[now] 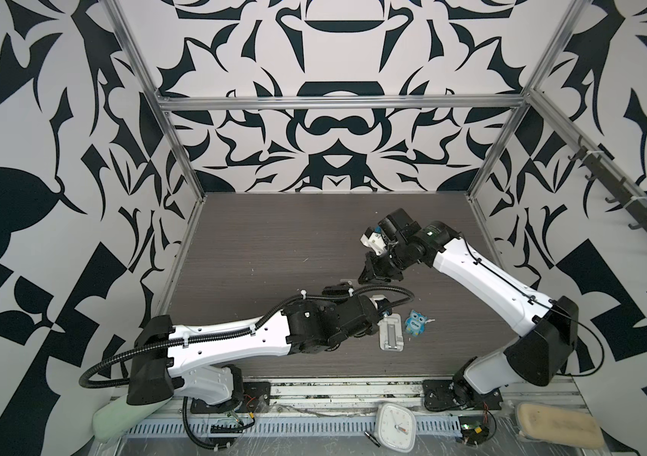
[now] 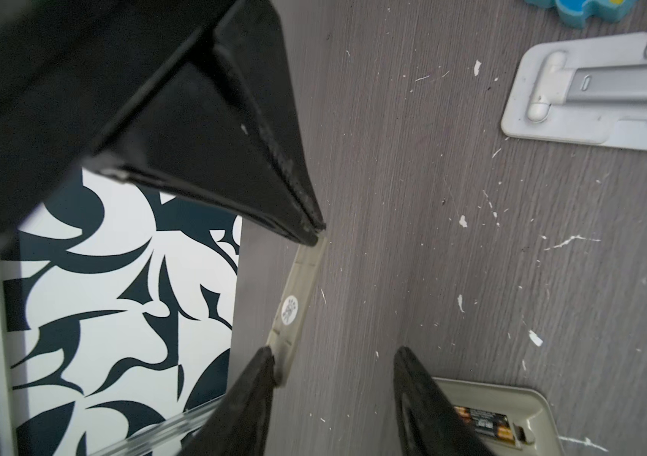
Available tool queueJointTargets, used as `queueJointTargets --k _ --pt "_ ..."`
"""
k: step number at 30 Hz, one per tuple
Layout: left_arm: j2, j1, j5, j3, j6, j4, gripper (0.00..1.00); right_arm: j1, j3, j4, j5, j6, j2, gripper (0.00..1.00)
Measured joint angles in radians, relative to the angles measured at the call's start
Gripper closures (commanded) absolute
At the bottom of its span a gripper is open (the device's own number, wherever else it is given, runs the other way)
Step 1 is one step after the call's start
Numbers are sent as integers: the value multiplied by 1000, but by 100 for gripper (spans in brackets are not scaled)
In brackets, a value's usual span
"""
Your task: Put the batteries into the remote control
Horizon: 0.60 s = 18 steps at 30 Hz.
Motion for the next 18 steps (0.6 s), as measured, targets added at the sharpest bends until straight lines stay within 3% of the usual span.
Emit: queueJointTargets --k 6,18 --pt "36 8 -42 -11 29 51 63 0 0 -7 -2 0 0 100" --pt "66 14 -99 -32 97 118 92 -2 -8 -22 -10 -2 0 100"
